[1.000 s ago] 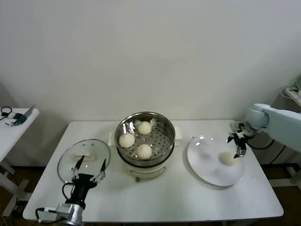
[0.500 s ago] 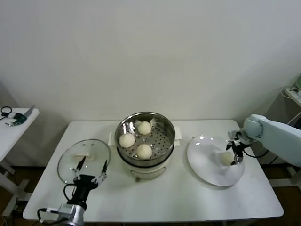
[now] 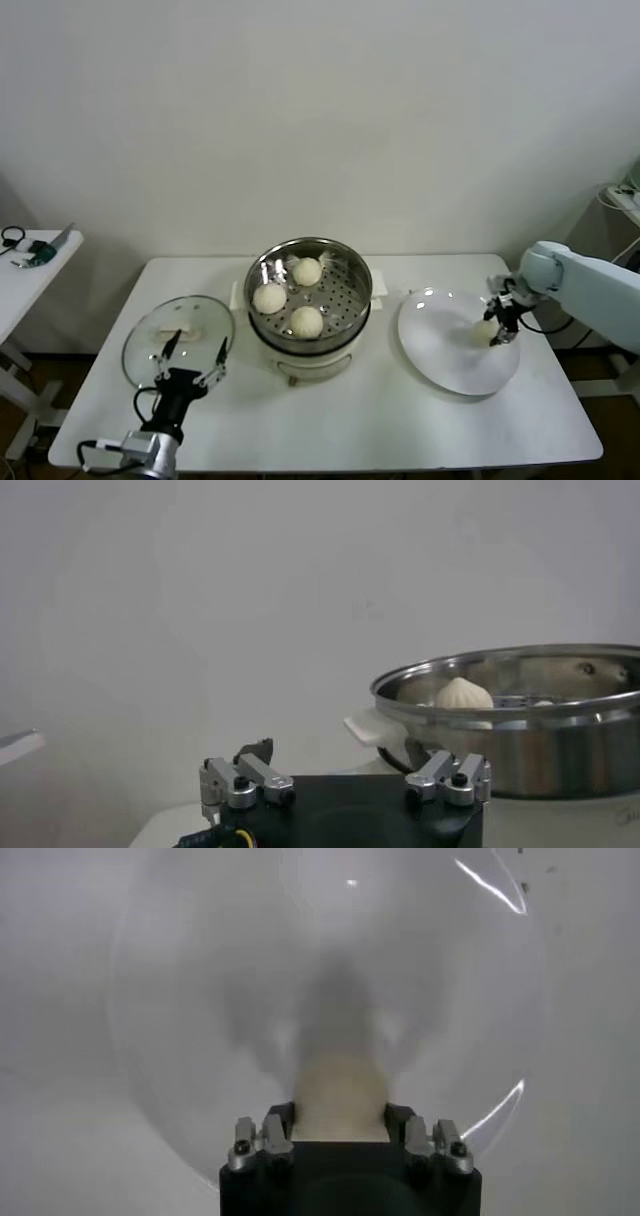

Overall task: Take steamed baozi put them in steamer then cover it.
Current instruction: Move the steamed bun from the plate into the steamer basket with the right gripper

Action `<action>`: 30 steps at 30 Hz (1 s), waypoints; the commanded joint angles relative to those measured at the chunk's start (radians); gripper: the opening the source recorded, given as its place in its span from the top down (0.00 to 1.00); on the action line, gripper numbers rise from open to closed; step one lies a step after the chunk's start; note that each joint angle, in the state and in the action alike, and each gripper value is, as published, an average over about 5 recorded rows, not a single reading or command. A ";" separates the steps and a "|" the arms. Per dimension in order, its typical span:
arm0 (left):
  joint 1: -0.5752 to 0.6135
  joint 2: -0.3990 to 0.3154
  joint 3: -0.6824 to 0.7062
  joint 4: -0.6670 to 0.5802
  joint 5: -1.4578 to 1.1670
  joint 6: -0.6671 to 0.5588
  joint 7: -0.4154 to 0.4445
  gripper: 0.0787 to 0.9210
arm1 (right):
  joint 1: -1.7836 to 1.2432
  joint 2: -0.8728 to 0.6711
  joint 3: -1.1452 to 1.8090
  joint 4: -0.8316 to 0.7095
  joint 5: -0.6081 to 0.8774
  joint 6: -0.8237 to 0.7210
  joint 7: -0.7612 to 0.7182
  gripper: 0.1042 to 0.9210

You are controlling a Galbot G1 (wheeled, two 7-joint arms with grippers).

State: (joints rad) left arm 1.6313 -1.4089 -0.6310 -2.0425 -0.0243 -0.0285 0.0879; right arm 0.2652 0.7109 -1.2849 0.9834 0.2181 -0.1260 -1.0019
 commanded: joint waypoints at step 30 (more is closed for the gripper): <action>-0.004 0.020 -0.017 -0.036 -0.026 0.012 0.002 0.12 | 0.446 0.486 -0.258 0.362 0.407 -0.220 0.117 0.37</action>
State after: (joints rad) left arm 1.6251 -1.3904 -0.6462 -2.0804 -0.0479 -0.0166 0.0895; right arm 0.8371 1.0457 -1.5412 1.3925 0.6887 -0.3132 -0.9194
